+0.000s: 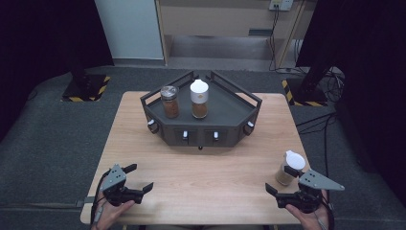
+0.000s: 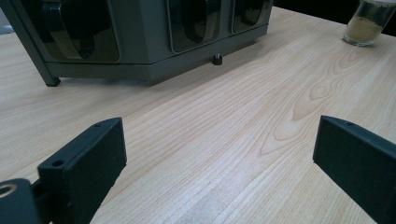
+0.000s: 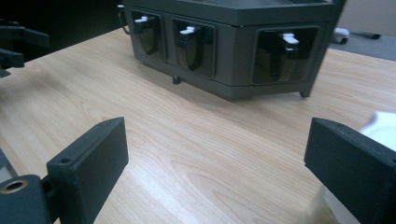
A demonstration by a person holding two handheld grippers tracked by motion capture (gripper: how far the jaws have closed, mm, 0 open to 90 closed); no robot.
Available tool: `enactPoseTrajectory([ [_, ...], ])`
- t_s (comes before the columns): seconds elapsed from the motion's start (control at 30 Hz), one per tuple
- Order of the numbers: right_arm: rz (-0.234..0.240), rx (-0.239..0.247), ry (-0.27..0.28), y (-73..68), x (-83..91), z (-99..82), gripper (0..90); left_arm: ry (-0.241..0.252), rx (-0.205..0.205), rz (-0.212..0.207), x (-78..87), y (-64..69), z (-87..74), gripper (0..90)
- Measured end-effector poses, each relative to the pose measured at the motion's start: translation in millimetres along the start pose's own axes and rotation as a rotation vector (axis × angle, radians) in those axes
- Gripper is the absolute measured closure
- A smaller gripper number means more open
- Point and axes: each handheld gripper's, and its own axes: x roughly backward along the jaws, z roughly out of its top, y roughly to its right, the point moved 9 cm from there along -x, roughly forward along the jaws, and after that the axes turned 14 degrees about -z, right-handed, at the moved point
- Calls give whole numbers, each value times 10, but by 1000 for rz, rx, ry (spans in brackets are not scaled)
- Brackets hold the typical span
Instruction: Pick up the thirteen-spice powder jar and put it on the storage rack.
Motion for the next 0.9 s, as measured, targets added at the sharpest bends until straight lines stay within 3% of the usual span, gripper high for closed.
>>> enactPoseTrajectory([
  [0.3, -43, -37, 5, 53, 90, -120, 70, 0, 1, 0, 1, 0, 0, 17],
  [0.5, -109, -30, 0, 43, 136, -212, 74, 0, 1, -1, -1, -1, 0, 17],
  [0.73, -170, -40, -23, 70, 137, -296, 74, 1, -1, 0, 4, 0, 0, 18],
  [0.9, -187, -62, -45, 110, 122, -344, 74, 5, -1, 1, 9, 0, -1, 19],
])
